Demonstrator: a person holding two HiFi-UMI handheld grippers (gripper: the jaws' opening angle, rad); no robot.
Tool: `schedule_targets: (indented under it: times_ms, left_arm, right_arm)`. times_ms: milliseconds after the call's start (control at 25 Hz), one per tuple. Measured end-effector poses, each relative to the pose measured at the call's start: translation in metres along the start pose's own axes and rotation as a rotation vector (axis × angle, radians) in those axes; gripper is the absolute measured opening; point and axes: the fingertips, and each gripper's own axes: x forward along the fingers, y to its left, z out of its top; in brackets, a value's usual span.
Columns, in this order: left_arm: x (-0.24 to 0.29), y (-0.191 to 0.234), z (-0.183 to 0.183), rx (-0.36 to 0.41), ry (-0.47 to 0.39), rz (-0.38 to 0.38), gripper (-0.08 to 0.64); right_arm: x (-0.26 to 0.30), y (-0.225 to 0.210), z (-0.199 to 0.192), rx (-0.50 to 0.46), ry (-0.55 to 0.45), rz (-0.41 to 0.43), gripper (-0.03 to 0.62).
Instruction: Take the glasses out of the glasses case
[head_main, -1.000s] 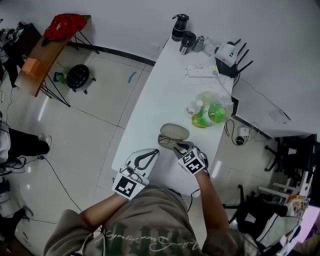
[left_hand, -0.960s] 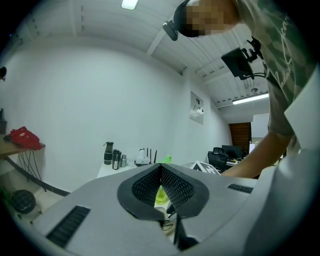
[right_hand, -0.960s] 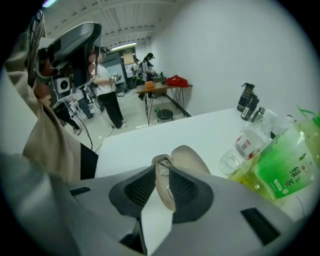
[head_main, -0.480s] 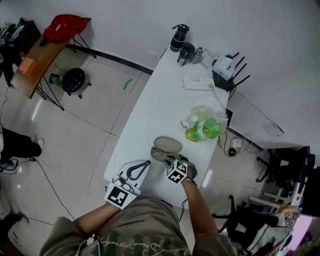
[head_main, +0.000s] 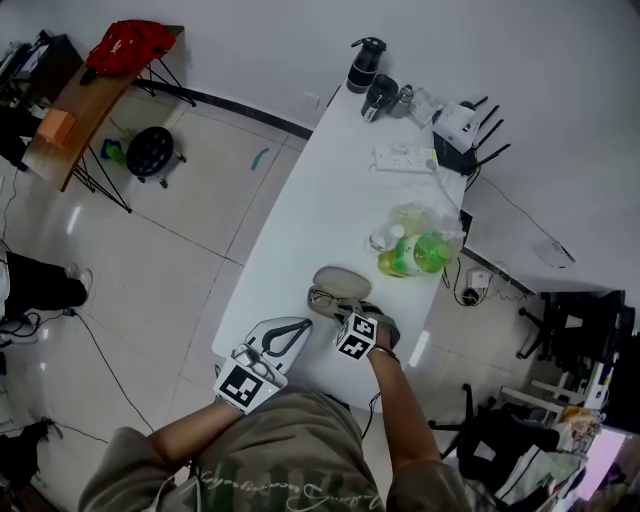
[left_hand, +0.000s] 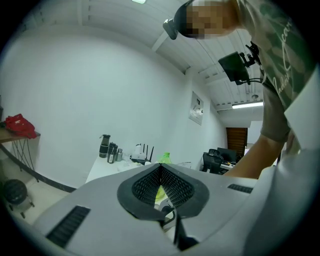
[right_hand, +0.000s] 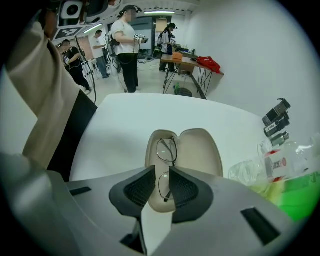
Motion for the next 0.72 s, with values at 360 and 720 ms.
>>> schedule_targets:
  times_ms: [360, 720]
  left_arm:
    - [-0.006, 0.013, 0.002, -0.016, -0.003, 0.011, 0.008]
    - [-0.002, 0.012, -0.005, -0.037, 0.011, 0.007, 0.008]
  right_arm:
    - [0.003, -0.011, -0.003, 0.009, 0.002, -0.014, 0.091]
    - [0.015, -0.019, 0.002, -0.034, 0.022, 0.01, 0.091]
